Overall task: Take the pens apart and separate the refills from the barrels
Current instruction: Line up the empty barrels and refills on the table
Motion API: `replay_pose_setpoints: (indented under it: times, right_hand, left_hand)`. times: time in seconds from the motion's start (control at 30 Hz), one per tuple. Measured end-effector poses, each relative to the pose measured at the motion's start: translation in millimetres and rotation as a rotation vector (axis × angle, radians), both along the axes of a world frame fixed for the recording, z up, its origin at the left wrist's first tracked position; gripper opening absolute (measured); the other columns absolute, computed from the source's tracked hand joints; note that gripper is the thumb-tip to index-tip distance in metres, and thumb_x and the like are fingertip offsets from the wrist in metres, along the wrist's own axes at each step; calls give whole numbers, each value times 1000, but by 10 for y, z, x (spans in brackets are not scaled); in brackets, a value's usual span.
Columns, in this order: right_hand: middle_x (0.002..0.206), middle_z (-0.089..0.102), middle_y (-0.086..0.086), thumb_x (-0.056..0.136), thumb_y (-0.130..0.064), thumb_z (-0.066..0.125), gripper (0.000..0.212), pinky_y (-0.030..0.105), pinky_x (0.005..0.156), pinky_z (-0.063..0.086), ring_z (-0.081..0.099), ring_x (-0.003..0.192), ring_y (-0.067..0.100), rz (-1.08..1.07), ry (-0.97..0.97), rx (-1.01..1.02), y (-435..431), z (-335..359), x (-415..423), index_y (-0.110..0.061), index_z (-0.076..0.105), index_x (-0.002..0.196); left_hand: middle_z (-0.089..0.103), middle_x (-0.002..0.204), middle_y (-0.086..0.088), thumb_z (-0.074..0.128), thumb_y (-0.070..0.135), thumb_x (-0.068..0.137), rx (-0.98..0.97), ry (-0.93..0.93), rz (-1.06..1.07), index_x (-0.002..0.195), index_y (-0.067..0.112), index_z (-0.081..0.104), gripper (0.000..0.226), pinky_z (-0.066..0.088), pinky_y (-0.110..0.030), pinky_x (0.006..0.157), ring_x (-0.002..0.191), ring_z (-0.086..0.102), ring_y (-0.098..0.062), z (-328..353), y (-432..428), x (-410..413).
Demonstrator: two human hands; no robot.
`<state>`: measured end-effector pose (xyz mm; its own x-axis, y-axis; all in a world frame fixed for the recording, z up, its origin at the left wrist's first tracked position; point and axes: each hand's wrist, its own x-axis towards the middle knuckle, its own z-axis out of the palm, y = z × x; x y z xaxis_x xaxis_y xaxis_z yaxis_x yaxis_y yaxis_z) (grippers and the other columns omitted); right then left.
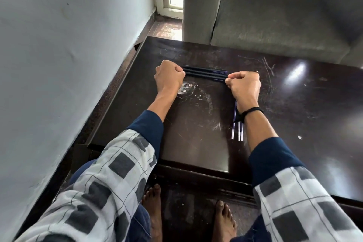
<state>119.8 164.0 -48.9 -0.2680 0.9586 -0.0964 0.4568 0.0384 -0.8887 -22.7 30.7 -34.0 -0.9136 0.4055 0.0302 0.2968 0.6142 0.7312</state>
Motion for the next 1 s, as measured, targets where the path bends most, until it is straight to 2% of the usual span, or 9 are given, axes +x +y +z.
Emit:
replay_pose_setpoints:
  times: [0.1,0.17,0.27,0.4,0.5,0.57,0.77,0.9,1.0]
  right_hand:
    - [79,75,-1,72,-15,78,12,41,84,62,75,82,22,4,6,0,32,20,50,-25,73,69]
    - [78,76,-2,71,-19,78,10,42,85,61,75,82,23,-5,-10,12,54,60,124,-26,72,68]
    - [79,75,-5,71,-24,79,9,42,88,60,75,85,23,23,-108,57,78,174,301,-28,72,68]
    - [86,77,1,76,-26,84,11,39,91,58,73,92,26,145,-317,55,-31,295,580,-27,74,75]
    - [97,77,3,77,-32,85,17,32,87,54,71,100,27,219,-437,95,-254,310,734,-27,77,91]
    - [104,76,3,79,-31,83,24,30,84,49,70,103,28,240,-477,124,-418,298,782,-27,77,103]
    - [125,70,6,87,-10,70,30,32,88,49,66,112,33,221,-487,256,-715,230,751,-17,76,115]
    - [123,69,12,89,-11,72,25,37,93,51,66,110,35,229,-442,263,-836,237,662,-10,76,114]
    - [118,69,13,91,-11,71,21,35,89,51,67,106,35,258,-401,255,-963,219,543,-8,76,111]
  left_hand:
    - [72,88,3,75,15,88,47,-13,4,84,17,79,6,42,-23,82,79,49,-6,43,-24,-7]
    - [76,99,2,76,17,88,79,-14,14,95,15,81,9,47,-31,94,97,55,-10,70,-43,-15]
    - [76,98,5,77,20,86,124,-10,14,94,20,81,9,49,-35,95,110,58,-15,120,-90,-1]
    - [77,92,7,78,21,85,175,-4,-8,93,21,81,8,53,-35,93,97,61,-10,190,-244,44]
    - [76,86,11,79,24,82,213,10,-26,88,25,81,7,57,-40,92,91,70,-11,244,-409,22]
    - [76,83,12,79,23,82,245,-18,-30,89,25,80,7,59,-37,89,84,71,-6,270,-545,8]
    - [76,79,7,78,16,83,357,-141,9,81,26,77,10,60,-30,82,76,72,-7,258,-968,-12]
    - [75,79,5,77,13,83,423,-191,15,82,23,76,11,60,-25,79,71,71,-6,257,-1050,-82]
    - [76,79,5,78,14,83,444,-208,12,84,21,76,8,59,-23,78,70,72,-6,263,-1055,-118]
